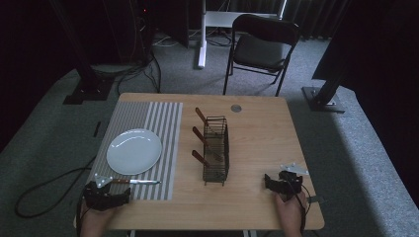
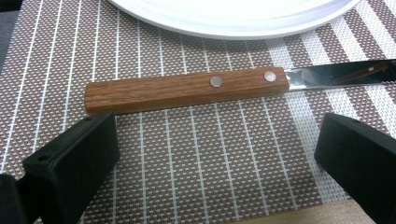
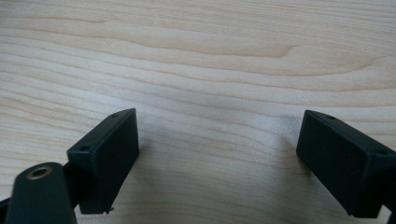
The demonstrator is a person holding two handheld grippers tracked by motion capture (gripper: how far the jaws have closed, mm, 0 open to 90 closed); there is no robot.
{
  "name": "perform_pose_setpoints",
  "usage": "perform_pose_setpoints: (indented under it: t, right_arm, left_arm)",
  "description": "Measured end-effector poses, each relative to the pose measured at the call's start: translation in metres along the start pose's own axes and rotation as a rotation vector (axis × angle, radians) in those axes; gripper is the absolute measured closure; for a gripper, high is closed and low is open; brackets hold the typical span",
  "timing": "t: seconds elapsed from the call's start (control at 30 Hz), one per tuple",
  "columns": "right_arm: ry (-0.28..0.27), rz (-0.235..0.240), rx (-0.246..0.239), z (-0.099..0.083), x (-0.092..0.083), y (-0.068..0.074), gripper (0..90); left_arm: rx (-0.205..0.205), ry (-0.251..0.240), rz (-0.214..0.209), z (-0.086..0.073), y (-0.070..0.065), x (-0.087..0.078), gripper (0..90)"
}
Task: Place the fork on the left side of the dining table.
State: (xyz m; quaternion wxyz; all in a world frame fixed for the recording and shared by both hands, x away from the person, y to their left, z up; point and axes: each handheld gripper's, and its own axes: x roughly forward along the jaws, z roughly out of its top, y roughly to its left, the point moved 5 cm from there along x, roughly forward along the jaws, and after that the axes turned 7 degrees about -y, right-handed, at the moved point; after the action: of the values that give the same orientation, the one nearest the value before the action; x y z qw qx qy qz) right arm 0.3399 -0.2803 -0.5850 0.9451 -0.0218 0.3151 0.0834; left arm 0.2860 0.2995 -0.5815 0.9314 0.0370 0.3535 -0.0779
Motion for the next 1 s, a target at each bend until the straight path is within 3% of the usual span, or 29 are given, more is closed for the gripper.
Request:
perform_pose_setpoints:
  t: [0.27, 0.77, 1.0]
  right_arm:
    - [0.0, 0.0, 0.001, 0.0, 0.0, 0.0, 12.6]
    - [0.0, 0.0, 0.0, 0.0, 0.0, 0.0, 12.7]
    - [0.0, 0.0, 0.0, 0.0, 0.0, 0.0, 12.6]
  left_arm:
    - [0.01, 0.004, -0.003, 0.004, -0.005, -0.006, 1.7]
    - [-0.013, -0.037, -0.109, 0.02, -0.022, -0.006, 1.7]
    - [0.004, -0.052, -0.142, 0.036, -0.031, -0.006, 1.7]
